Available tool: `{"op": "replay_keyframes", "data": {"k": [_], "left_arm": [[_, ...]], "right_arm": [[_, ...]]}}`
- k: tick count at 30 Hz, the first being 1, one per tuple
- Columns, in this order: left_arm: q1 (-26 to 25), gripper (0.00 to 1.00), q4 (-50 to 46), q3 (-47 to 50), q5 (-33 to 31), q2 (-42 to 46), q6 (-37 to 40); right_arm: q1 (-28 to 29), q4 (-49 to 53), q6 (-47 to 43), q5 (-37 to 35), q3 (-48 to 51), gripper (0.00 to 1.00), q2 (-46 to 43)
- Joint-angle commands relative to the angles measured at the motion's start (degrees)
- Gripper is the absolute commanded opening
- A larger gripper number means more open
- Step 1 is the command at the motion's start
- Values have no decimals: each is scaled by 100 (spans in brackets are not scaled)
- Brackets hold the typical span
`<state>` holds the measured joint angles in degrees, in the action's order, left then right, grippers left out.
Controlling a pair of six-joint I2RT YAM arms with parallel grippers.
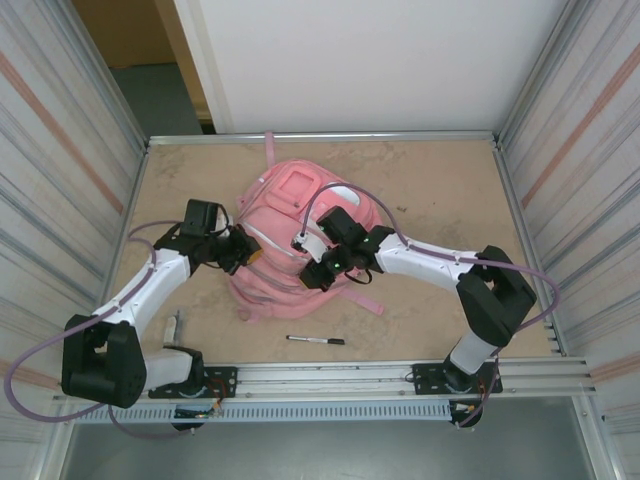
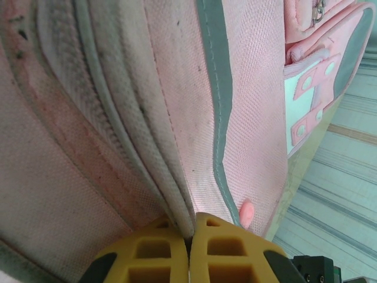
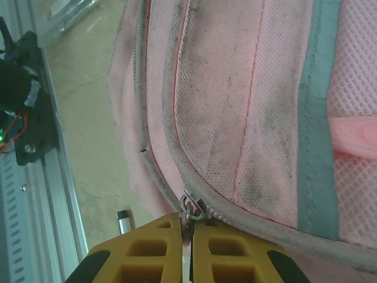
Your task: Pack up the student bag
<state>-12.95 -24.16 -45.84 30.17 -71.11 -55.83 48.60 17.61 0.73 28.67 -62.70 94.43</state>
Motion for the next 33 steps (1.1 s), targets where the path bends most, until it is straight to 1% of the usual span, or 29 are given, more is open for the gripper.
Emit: {"op": "replay_keyframes", "data": {"k": [1, 2, 5, 9, 11, 12, 15, 17, 19, 20, 21, 23, 25, 28, 31, 33], "left_arm": [[-130, 0, 337, 88, 336, 133, -101], [-146, 0, 342, 109, 333, 159, -117], [-148, 0, 435, 247, 192, 281, -220], [-214, 0, 635, 380, 146, 340, -403], [-350, 0, 740, 461, 28, 360, -475], [-402, 0, 801, 505, 2, 362, -518], [-562, 0, 933, 607, 14, 378, -681], [-792, 0, 935, 688, -230, 488, -750], [-992, 0, 974, 823, -497, 580, -838], [-1008, 0, 985, 876, -514, 608, -862], [-1001, 2, 954, 922, -507, 633, -858], [-964, 16, 685, 939, -565, 763, -682], [-934, 25, 255, 914, -789, 949, -435], [-864, 33, -298, 797, -947, 1309, -16], [-884, 37, -924, 541, -965, 1597, 516], [-952, 38, -1198, 464, -970, 1741, 723]], "right_arm": [[159, -535, 391, 346, 131, 2, -342], [168, -649, 545, 349, 213, 0, -355], [296, -841, 1027, 237, 351, 0, -308], [686, -1160, 1987, -56, 262, 0, -117], [905, -1397, 2539, -298, 107, 6, 95], [996, -1432, 2730, -451, 11, 7, 193], [1126, -1076, 3049, -1243, -379, 10, 459], [1053, -1033, 3310, -1357, -510, 14, 575], [987, -1071, 3467, -1296, -530, 21, 629], [980, -1068, 3462, -1270, -505, 24, 614], [982, -1041, 3452, -1282, -462, 27, 574], [972, -1086, 3404, -1185, -261, 32, 407], [967, -1128, 3336, -1062, -4, 35, 188], [975, -1032, 3190, -1241, 456, 41, -345], [976, -991, 2932, -1452, 934, 46, -987], [971, -779, 2661, -1667, 1047, 48, -1371]]}}
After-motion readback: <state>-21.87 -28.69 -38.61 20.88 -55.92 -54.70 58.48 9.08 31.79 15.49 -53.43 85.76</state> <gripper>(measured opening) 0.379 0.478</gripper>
